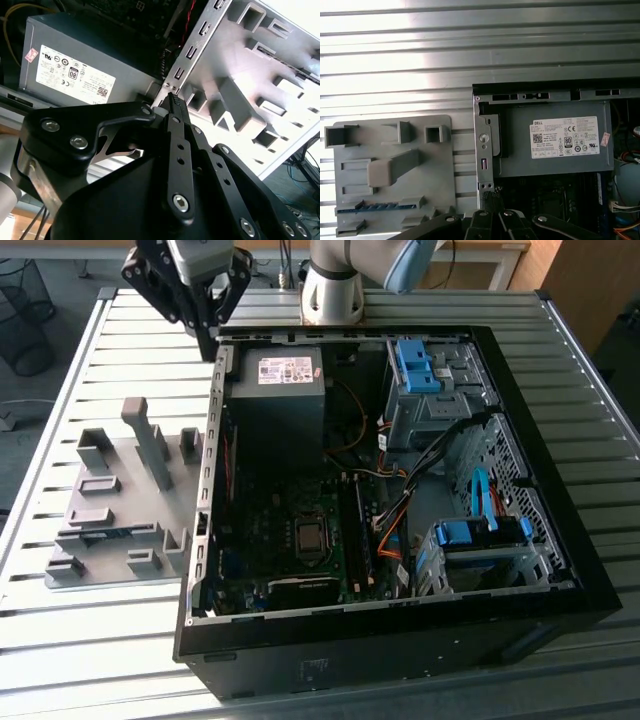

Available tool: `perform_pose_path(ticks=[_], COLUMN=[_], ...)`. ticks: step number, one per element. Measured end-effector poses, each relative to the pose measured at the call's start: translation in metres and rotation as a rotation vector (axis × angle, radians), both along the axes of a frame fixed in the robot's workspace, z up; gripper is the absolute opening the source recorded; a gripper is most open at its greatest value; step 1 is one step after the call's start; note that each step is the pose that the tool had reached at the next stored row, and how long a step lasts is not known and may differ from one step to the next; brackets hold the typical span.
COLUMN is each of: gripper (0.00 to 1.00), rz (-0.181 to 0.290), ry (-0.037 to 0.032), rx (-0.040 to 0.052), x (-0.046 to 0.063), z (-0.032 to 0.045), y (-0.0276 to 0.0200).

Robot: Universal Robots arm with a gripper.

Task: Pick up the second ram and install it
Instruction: 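Reach for the second ram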

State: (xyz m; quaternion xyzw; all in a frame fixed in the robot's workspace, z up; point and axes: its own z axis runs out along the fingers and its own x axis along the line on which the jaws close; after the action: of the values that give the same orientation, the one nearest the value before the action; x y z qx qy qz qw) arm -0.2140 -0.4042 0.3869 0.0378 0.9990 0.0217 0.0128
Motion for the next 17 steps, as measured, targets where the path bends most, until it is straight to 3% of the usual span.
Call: perform_pose_path(ticks=[17], gripper=[0.1], rz=[0.0], ry=[0.0006], rx=[0.0], x=[-0.0046], z=[-0.0005], y=[-0.0027])
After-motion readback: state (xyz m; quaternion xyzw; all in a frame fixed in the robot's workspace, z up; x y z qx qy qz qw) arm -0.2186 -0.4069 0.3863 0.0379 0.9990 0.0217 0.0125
